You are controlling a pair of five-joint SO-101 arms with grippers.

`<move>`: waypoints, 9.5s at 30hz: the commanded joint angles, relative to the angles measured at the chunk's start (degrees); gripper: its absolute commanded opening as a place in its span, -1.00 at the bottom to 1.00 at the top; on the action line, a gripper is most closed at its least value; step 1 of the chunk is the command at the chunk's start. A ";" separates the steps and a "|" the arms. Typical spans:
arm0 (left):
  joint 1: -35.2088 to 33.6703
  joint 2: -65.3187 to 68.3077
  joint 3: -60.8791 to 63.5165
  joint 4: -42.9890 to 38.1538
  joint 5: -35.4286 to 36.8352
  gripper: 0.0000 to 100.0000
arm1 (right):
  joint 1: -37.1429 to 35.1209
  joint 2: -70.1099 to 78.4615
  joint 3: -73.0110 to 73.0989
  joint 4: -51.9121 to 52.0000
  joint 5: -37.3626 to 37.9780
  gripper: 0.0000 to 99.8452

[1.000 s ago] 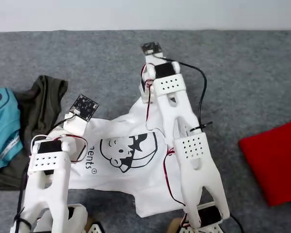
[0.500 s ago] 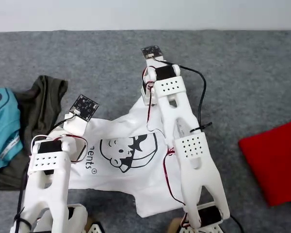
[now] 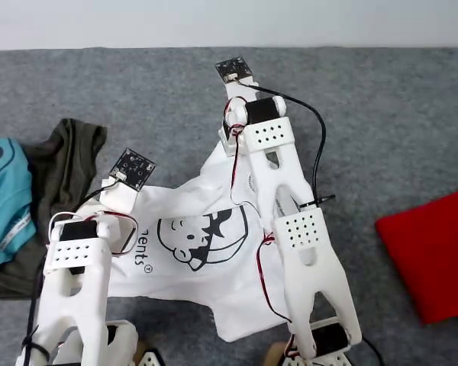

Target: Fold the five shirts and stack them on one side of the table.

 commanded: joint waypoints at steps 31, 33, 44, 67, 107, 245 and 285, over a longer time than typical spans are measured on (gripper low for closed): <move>5.10 -0.44 4.62 -2.99 0.53 -0.99 | 0.66 1.89 -0.53 -2.86 7.82 -0.96; 4.92 -0.53 4.09 -2.99 0.53 -0.99 | 0.92 1.63 -1.05 -2.42 11.16 -0.98; -2.73 -0.53 -8.92 -2.55 9.67 -0.99 | 4.70 -5.58 -12.31 5.41 16.26 -0.98; -2.64 -26.20 -19.12 4.40 10.64 -0.99 | 8.40 -31.69 -12.22 10.24 16.26 -0.98; 3.96 -8.79 -64.48 26.81 7.47 -0.99 | 11.82 -61.41 -4.31 10.77 16.26 -0.98; 6.07 48.44 -69.05 -8.62 3.87 -0.99 | 21.76 -39.78 45.80 -41.10 21.45 -0.98; 9.05 72.53 -107.65 50.99 -16.35 -0.99 | 18.33 -32.92 20.66 11.03 26.64 -0.97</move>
